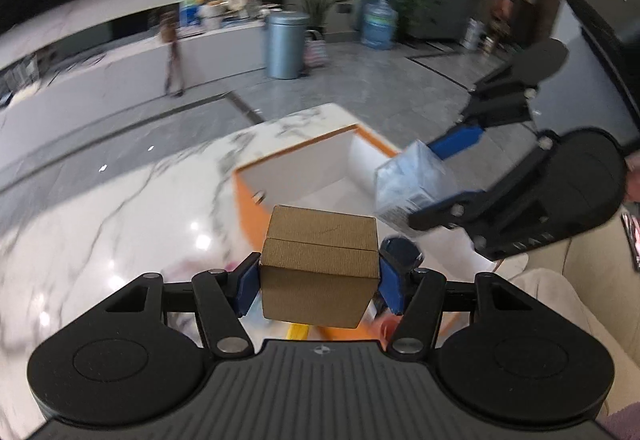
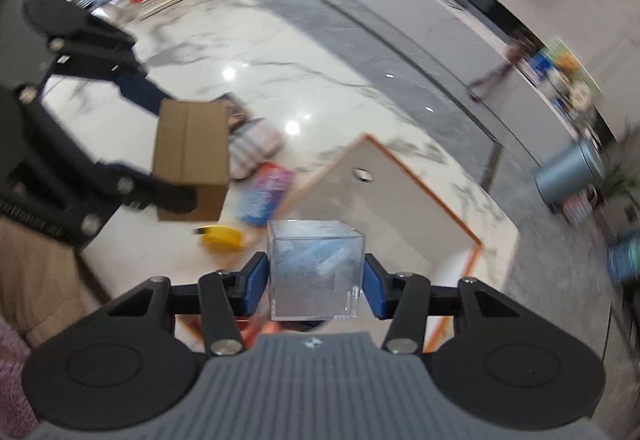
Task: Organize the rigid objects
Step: 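Lift the cardboard box and clear cube and carry both over the orange box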
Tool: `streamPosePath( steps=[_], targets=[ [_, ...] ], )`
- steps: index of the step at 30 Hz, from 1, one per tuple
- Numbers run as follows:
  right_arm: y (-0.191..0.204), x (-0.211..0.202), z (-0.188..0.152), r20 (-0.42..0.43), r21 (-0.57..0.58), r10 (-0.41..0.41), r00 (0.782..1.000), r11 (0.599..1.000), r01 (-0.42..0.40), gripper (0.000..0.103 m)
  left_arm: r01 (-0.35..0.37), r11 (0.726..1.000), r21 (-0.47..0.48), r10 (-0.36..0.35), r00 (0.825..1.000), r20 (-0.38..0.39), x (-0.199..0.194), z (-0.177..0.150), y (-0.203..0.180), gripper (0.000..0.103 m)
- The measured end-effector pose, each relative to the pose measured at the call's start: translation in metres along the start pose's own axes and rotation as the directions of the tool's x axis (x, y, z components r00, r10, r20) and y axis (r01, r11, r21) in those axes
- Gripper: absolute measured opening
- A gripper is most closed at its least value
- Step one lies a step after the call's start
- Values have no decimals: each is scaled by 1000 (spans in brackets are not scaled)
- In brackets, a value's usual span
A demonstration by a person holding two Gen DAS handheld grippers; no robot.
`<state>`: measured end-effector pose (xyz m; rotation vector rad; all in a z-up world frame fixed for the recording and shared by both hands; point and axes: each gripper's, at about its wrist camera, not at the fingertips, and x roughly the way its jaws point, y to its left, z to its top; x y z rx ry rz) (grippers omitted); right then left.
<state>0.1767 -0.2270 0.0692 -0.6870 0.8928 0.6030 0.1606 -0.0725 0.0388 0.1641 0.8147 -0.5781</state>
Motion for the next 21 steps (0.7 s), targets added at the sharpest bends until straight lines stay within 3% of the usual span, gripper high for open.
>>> streamPosePath(
  steps=[5, 9, 15, 21],
  targets=[
    [-54, 26, -12, 0, 168, 7, 1000, 986, -7, 52, 16, 998, 55, -10, 994, -112, 63, 36, -15, 69],
    [-81, 70, -18, -31, 275, 60, 998, 960, -49, 52, 28, 990, 138, 2, 977, -214, 121, 49, -24, 69],
    [-101, 137, -35, -84, 339, 163, 983, 932, -126, 52, 74, 979, 192, -10, 949, -314, 172, 42, -13, 69],
    [-110, 174, -51, -104, 388, 241, 965, 903, -184, 52, 109, 961, 254, -1, 921, -389, 206, 36, -4, 69]
  ],
)
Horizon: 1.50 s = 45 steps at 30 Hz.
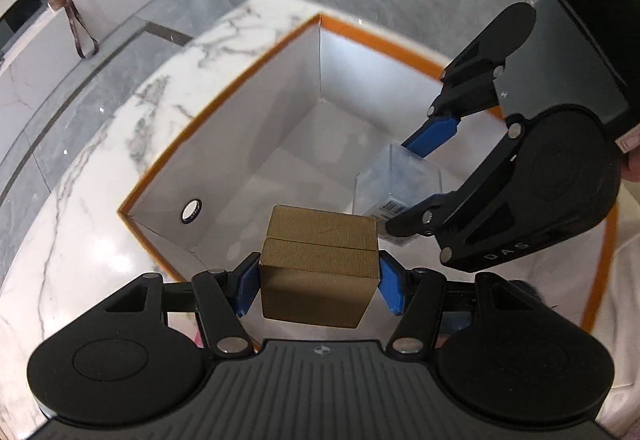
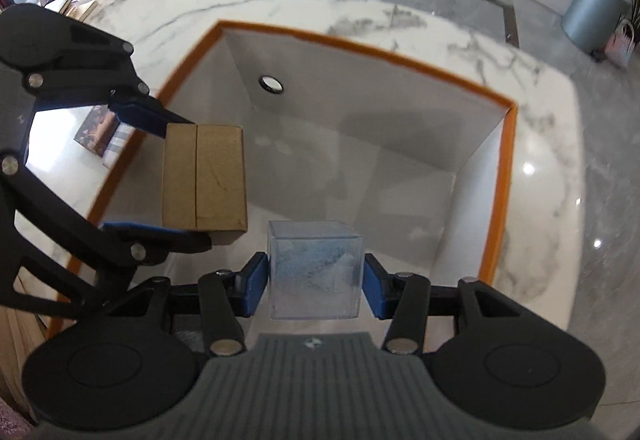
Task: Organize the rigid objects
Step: 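Lift the cardboard box and clear cube and carry both over the orange box, then lower the cardboard box into the box and open the left tool while the right tool releases the clear cube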
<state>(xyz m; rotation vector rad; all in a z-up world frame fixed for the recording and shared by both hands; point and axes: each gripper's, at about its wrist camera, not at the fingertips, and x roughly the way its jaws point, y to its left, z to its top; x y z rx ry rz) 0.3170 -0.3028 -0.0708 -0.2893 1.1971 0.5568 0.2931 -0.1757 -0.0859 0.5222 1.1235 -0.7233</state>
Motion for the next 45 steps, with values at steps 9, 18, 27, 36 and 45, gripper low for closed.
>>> streamPosePath(
  steps=[9, 18, 27, 36, 45],
  targets=[
    [-7, 32, 3, -31, 34, 40, 999, 999, -39, 52, 21, 999, 45, -19, 999, -41, 22, 0, -3, 70],
    [-14, 31, 7, 8, 126, 24, 1000, 992, -25, 52, 43, 996, 74, -38, 997, -62, 18, -2, -6, 76],
    [-6, 34, 10, 9, 149, 59, 998, 987, -60, 52, 75, 997, 16, -76, 997, 11, -14, -19, 2, 79],
    [0, 33, 12, 5, 161, 87, 996, 983, -86, 52, 124, 985, -117, -102, 979, 176, -62, -48, 15, 80],
    [20, 39, 11, -26, 140, 89, 996, 987, -84, 52, 102, 922, -374, -27, 979, 200, -68, -64, 34, 72]
  ],
)
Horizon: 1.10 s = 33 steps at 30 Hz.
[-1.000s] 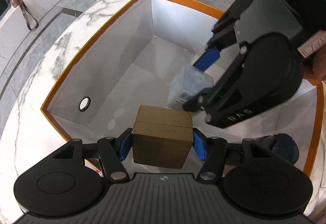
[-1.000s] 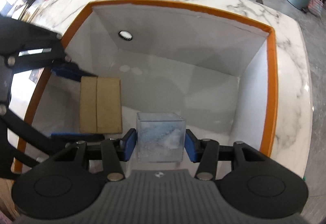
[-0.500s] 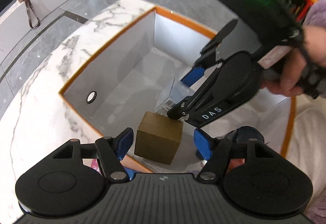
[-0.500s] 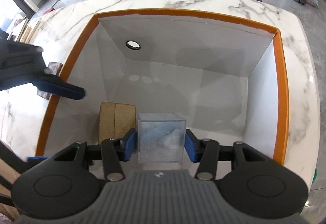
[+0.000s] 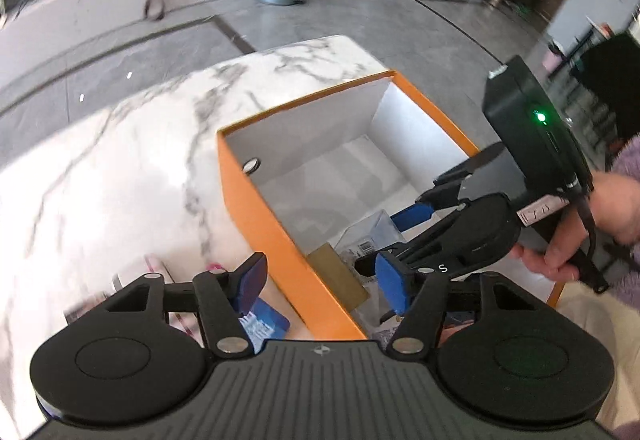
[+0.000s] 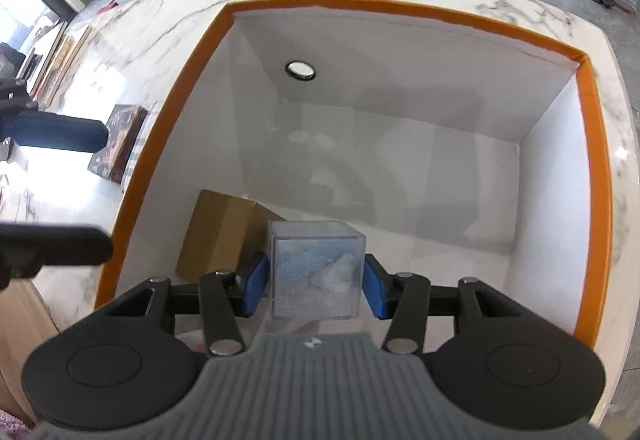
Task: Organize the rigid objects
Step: 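Lower the cardboard box into the box and open the left tool while the right tool releases the clear cube, then move both tools back over the table toward the anime card box and plaid case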
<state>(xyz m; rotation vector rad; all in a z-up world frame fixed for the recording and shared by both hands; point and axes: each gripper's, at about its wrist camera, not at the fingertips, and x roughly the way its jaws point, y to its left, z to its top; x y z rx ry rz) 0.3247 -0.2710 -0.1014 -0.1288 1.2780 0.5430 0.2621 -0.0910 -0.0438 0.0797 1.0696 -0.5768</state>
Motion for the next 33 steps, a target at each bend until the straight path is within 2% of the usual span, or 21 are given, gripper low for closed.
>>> streamPosePath(
  steps=[6, 9, 20, 23, 25, 33],
  targets=[
    [0, 6, 0, -47, 17, -43, 998, 999, 44, 52, 14, 997, -82, -12, 999, 30, 3, -5, 6, 71],
    [-2, 9, 0, -60, 43, -29, 998, 999, 31, 52, 18, 994, -104, -14, 999, 35, 4, -11, 7, 71],
    [5, 0, 2, -41, 39, -43, 998, 998, 45, 52, 38, 988, -147, -31, 998, 48, 3, -24, 7, 68],
    [7, -4, 2, -38, 38, -49, 998, 998, 50, 48, 36, 988, -153, -28, 998, 53, 0, -26, 6, 67],
    [8, -4, 1, -40, 38, -62, 997, 997, 63, 37, 36, 987, -157, -27, 998, 57, -3, -28, 6, 67],
    [11, -9, -7, -23, 72, -73, 997, 995, 74, 36, 31, 986, -164, -19, 997, 74, -16, -34, 0, 65]
  ],
)
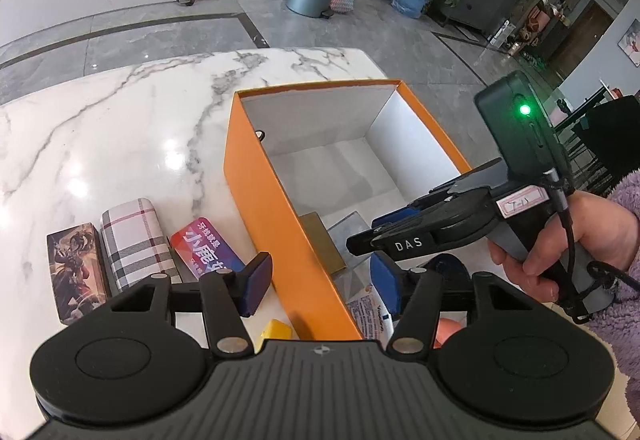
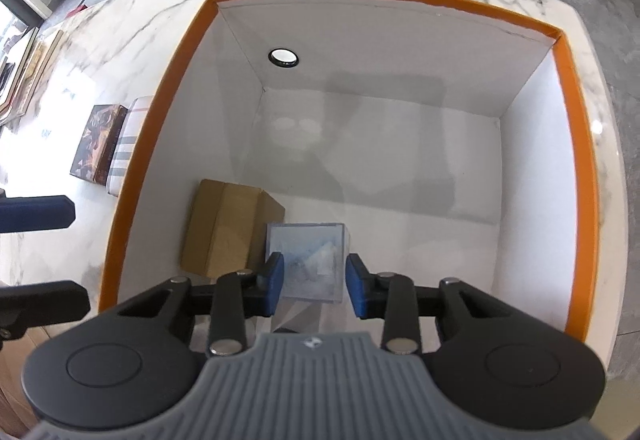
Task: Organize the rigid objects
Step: 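Move both tools back over the table toward the anime card box and plaid case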
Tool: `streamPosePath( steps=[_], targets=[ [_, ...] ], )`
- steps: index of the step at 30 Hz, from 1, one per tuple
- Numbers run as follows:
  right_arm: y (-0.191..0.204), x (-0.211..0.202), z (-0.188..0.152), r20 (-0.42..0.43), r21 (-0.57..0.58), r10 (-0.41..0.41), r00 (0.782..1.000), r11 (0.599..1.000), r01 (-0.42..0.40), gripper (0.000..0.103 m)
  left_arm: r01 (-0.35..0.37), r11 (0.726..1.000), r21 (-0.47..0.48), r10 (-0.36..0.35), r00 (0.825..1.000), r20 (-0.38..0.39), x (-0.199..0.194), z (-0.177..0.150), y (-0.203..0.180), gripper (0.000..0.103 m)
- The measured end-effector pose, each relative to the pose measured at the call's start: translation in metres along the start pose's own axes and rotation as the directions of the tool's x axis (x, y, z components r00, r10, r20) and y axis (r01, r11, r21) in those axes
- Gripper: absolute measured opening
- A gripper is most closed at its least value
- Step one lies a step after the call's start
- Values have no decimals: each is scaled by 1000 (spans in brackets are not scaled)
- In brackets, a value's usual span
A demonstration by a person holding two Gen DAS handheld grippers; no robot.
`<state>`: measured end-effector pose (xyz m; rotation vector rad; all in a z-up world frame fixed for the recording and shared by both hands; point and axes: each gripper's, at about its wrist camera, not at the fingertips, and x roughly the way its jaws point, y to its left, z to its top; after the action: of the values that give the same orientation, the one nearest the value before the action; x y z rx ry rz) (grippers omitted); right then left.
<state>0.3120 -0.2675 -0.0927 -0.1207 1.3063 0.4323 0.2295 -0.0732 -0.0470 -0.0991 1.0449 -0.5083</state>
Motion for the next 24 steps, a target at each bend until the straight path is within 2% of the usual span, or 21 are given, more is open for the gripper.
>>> streamPosePath(
  steps=[5, 8, 13, 14, 17, 21, 24],
  targets=[
    [14, -30, -10, 102, -32, -26, 994, 999, 29, 36, -56, 998, -7, 56, 997, 51, -22, -4, -1, 65],
    [31, -53, -16, 195, -68, -45, 980, 996, 59, 40, -93, 996, 4, 92, 991, 98, -41, -11, -2, 65],
    [62, -85, -27, 308, -121, 1, 951, 992, 38, 48, -182, 983, 20, 177, 973, 150, -68, -25, 3, 63],
    [70, -88, -29, 321, -136, 10, 947, 990, 36, 48, -189, 982, 22, 183, 971, 155, -72, -29, 6, 58],
    [93, -95, -36, 344, -189, 32, 938, 981, 36, 48, -192, 981, 26, 185, 969, 162, -81, -42, 13, 54],
    [124, -87, -43, 354, -256, 34, 935, 965, 62, 48, -208, 978, -8, 207, 966, 154, -84, -58, 30, 53],
    [143, -74, -44, 341, -261, 45, 939, 964, 48, 48, -226, 972, -72, 234, 959, 160, -86, -66, 51, 53]
  ],
)
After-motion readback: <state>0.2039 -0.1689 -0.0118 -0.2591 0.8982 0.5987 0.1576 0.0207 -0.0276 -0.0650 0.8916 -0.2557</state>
